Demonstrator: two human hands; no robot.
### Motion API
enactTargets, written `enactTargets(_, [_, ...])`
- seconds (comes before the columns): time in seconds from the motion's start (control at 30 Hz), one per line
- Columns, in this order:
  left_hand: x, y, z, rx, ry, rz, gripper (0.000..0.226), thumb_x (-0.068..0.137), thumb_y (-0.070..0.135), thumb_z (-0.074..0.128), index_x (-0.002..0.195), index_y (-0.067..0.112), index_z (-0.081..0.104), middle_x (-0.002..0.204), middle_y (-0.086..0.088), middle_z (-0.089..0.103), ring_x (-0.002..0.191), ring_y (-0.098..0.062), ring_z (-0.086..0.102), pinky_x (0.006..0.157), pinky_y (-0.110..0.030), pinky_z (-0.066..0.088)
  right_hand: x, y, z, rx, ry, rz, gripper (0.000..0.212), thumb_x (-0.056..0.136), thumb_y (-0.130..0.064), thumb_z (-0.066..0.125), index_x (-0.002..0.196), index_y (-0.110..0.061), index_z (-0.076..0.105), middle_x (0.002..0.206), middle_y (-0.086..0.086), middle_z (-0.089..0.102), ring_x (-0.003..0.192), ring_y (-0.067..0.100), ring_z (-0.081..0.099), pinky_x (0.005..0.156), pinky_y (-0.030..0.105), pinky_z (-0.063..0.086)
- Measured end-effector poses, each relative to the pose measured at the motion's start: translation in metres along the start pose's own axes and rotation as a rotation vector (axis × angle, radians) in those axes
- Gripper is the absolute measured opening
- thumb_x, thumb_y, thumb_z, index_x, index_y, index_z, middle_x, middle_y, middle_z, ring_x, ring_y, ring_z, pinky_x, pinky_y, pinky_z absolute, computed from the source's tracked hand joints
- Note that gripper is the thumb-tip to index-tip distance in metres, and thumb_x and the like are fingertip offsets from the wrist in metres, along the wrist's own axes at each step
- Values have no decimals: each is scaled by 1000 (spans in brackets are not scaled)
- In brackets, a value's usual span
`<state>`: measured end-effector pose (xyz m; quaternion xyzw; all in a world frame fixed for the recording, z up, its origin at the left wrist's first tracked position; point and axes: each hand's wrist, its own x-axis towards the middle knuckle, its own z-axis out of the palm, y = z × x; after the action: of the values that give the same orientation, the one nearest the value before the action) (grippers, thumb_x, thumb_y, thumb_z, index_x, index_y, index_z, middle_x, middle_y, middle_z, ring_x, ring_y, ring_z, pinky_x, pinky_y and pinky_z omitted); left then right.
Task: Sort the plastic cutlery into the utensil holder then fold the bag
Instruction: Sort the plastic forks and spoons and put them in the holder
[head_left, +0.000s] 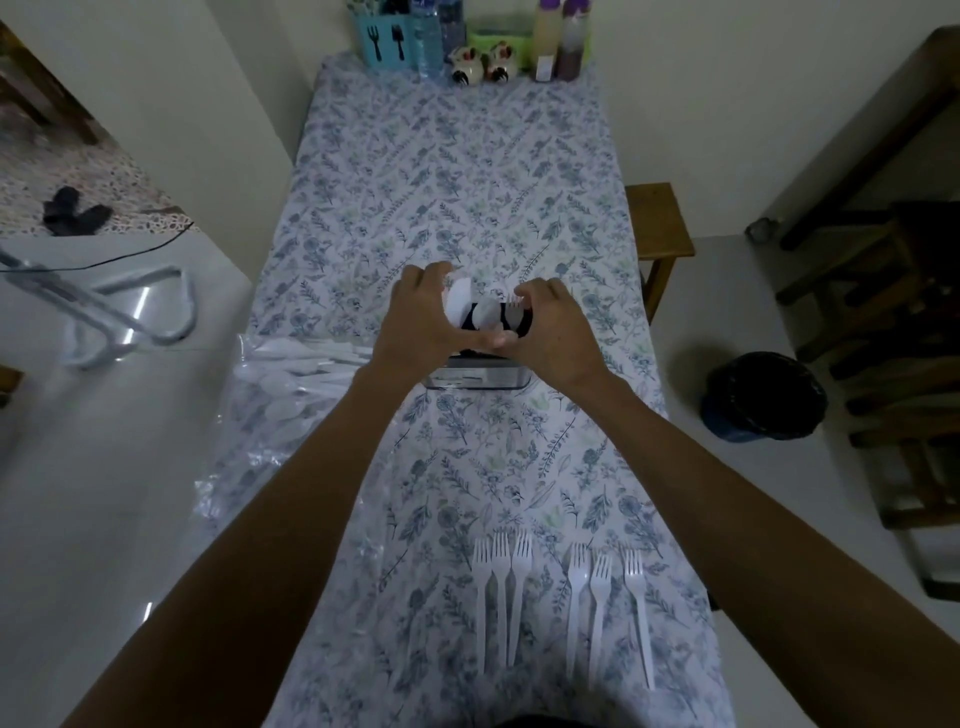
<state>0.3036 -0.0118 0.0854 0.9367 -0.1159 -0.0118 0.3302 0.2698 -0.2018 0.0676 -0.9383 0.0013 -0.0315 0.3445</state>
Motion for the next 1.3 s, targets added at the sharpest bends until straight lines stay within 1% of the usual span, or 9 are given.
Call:
enactTargets(0.23, [-91, 14, 14, -96, 218, -77, 36, 93, 40, 72, 113, 12, 61, 110, -6, 59, 94, -24, 61, 82, -40, 55, -91, 33, -21, 176, 105, 176, 38, 86, -36, 79, 114, -18, 60, 102, -4, 61, 79, 10, 58, 65, 12, 41])
enactTargets(0.33, [-163, 20, 52, -173, 69, -176, 25, 97, 38, 67, 109, 16, 64, 104, -1, 62, 89, -15, 61, 78, -31, 54, -161, 69, -15, 123, 0, 361, 29, 92, -32, 71, 115, -18, 60, 102, -2, 65, 81, 14, 65, 67, 17, 48])
enactTargets(0.43, [-227, 22, 102, -210, -124, -257, 19, 95, 35, 70, 104, 18, 66, 99, -1, 64, 83, -12, 61, 74, -28, 51, -236, 104, -7, 18, -89, 528, 23, 92, -31, 68, 107, -15, 60, 101, 4, 68, 84, 21, 66, 76, 38, 57])
enactTargets(0.6, [-288, 38, 155, -317, -277, -311, 10, 94, 31, 71, 96, 23, 65, 94, 6, 64, 80, 0, 61, 74, -24, 51, -327, 118, 16, -140, -251, 695, 41, 89, -45, 69, 100, -8, 54, 93, 8, 65, 86, 27, 65, 71, 33, 49])
enactTargets(0.77, [-300, 46, 170, -377, -357, -299, 8, 94, 27, 71, 96, 19, 67, 94, 4, 69, 82, 0, 64, 73, -12, 48, -343, 107, 23, -140, -182, 677, 24, 91, -28, 67, 88, -8, 56, 82, 11, 66, 79, 30, 65, 68, 37, 48])
enactTargets(0.9, [-291, 52, 165, -667, -476, -547, 26, 96, 34, 65, 107, 11, 68, 100, -8, 74, 90, -18, 73, 83, -35, 60, -339, 71, 17, -2, -121, 483, 21, 81, -18, 77, 79, -10, 57, 70, 3, 61, 65, 23, 59, 63, 36, 49])
enactTargets(1.03, [-290, 46, 156, -853, -350, -761, 25, 106, 14, 49, 101, -4, 66, 92, -16, 74, 71, -18, 73, 63, -28, 60, -335, 50, 26, 149, -246, 350, 26, 87, -34, 76, 95, -12, 66, 82, 1, 72, 71, 12, 67, 66, 26, 54])
enactTargets(1.13, [-294, 26, 152, -909, -234, -933, 19, 105, 13, 50, 104, -2, 61, 93, -20, 74, 79, -33, 72, 67, -39, 57, -325, 66, 43, 81, -174, 506, 28, 97, -39, 62, 94, -13, 52, 76, 4, 62, 68, 19, 60, 59, 31, 45])
enactTargets(1.3, [-301, 14, 143, -1004, -256, -962, 22, 103, 23, 60, 111, 3, 63, 97, -16, 76, 86, -32, 76, 76, -49, 62, -318, 72, 52, -8, -141, 585, 22, 94, -23, 62, 95, -4, 50, 77, 12, 58, 67, 25, 56, 55, 33, 41])
